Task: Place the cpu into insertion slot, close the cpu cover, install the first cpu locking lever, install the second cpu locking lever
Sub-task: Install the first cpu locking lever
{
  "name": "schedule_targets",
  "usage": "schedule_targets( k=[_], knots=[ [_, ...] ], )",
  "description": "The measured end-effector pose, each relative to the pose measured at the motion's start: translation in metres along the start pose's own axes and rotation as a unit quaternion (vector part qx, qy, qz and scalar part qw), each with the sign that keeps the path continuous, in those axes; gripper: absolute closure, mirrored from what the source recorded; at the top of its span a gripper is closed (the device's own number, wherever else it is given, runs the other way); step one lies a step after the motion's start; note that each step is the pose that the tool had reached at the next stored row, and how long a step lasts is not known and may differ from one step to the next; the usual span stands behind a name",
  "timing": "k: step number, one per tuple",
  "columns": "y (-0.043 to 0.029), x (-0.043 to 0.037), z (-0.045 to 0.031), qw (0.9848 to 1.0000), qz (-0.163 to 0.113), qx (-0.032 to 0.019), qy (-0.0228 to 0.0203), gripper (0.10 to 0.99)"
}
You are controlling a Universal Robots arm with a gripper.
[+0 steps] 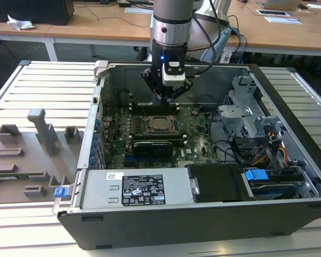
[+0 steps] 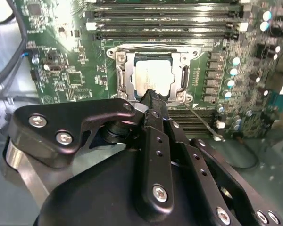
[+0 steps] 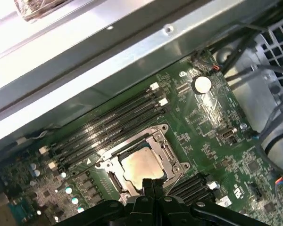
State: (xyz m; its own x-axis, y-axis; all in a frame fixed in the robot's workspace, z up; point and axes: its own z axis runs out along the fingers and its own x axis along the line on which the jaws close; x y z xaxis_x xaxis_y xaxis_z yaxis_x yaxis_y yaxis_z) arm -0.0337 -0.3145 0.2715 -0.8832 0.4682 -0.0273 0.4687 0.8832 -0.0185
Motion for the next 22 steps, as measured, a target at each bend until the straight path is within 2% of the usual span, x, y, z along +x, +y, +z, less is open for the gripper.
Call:
schedule_targets(
  k=[2,5,7,9,12,13,14,16,18,20,21,22],
  knots=[
    [0.0,0.0,0.0,0.9998,-0.019,-0.0005,-0.0003,0.98],
    [0.0,0.0,0.0,0.9986,-0.053,-0.0015,-0.001,0.98],
    [0.0,0.0,0.0,0.9965,-0.083,-0.0023,-0.0015,0.98],
    [0.0,0.0,0.0,0.9951,-0.099,-0.0027,-0.0018,0.98],
    [0.0,0.0,0.0,0.9915,-0.13,-0.0036,-0.0024,0.98],
    [0.0,0.0,0.0,0.9897,-0.143,-0.0039,-0.0026,0.98],
    [0.0,0.0,0.0,0.987,-0.16,-0.0044,-0.003,0.98],
    [0.0,0.0,0.0,0.9847,-0.174,-0.0048,-0.0032,0.98],
    [0.0,0.0,0.0,0.9798,-0.2,-0.0055,-0.0037,0.98],
    [0.0,0.0,0.0,0.976,-0.218,-0.006,-0.004,0.98],
    [0.0,0.0,0.0,0.972,-0.235,-0.0064,-0.0043,0.98],
    [0.0,0.0,0.0,0.9694,-0.246,-0.0067,-0.0046,0.98]
  ],
)
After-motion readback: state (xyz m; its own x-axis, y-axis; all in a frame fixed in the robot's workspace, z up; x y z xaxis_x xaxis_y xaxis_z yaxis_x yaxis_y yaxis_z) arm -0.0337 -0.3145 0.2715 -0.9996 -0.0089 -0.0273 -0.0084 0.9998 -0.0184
